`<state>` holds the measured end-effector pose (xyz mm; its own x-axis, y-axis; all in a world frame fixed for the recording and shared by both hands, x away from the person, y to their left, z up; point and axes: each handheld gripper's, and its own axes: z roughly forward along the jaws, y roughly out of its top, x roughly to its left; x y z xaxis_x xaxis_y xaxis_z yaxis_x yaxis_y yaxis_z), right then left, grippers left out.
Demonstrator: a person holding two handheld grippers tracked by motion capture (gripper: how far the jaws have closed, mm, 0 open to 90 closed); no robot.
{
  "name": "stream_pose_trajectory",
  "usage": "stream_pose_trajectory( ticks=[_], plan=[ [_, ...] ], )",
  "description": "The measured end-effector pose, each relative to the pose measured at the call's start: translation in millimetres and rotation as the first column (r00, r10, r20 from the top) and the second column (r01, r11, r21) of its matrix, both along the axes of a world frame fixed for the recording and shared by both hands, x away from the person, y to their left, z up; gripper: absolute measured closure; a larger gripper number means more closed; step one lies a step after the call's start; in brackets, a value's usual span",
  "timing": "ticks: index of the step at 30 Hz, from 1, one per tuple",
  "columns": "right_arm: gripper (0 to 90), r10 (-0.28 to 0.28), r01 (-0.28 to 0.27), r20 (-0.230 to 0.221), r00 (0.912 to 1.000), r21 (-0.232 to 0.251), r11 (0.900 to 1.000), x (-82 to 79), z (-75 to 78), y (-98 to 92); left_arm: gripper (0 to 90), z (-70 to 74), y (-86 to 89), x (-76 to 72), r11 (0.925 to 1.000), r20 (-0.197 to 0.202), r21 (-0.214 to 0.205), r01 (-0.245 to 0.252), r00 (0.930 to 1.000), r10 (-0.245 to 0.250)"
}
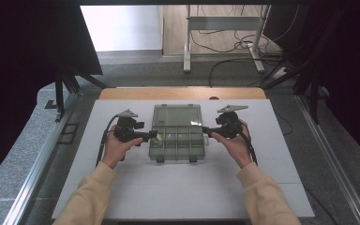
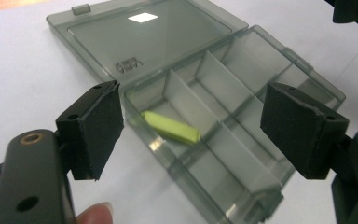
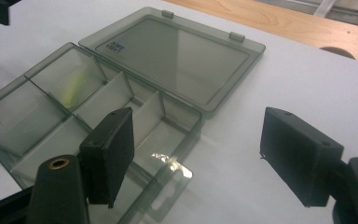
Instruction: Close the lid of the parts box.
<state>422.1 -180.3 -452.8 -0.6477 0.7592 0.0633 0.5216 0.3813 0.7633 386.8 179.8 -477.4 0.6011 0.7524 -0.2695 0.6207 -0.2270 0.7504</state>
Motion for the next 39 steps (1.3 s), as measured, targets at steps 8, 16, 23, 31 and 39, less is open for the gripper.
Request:
stream_pose_trajectory(
  ticks=[8, 16, 23, 31, 39],
  plan=[
    [25.7, 0.005, -0.005, -0.01, 0.9999, 0.005, 1.0, 13.4, -1.2, 9.4, 20.5, 1.6, -6.2, 25.2, 0.9998, -0.027, 0.018, -0.007, 0.9996, 0.008],
    [25.5, 0.0, 0.0, -0.02, 0.9998, 0.021, 0.9998, 29.8, -3.3, 16.0, 20.7, -3.7, -4.6, 45.0, 0.9996, -0.057, -0.003, -0.03, 0.9979, 0.03],
    [25.1, -0.011, 0.012, -0.035, 0.9993, 0.026, 0.9996, 36.0, -3.6, 13.1, 20.7, -5.3, -5.3, 54.0, 0.9992, -0.072, -0.013, -0.037, 0.9967, 0.036],
    [25.5, -0.042, 0.046, -0.076, 0.9962, 0.046, 0.9979, 50.1, -8.2, 4.3, 20.6, -7.3, -10.5, 69.8, 0.9982, -0.095, 0.031, -0.052, 0.994, 0.055],
    [25.4, -0.038, 0.04, -0.093, 0.995, 0.015, 0.9991, 61.0, -8.1, 15.4, 20.5, -10.4, -11.8, 82.2, 0.9977, -0.124, 0.024, -0.063, 0.9902, 0.065]
  ],
)
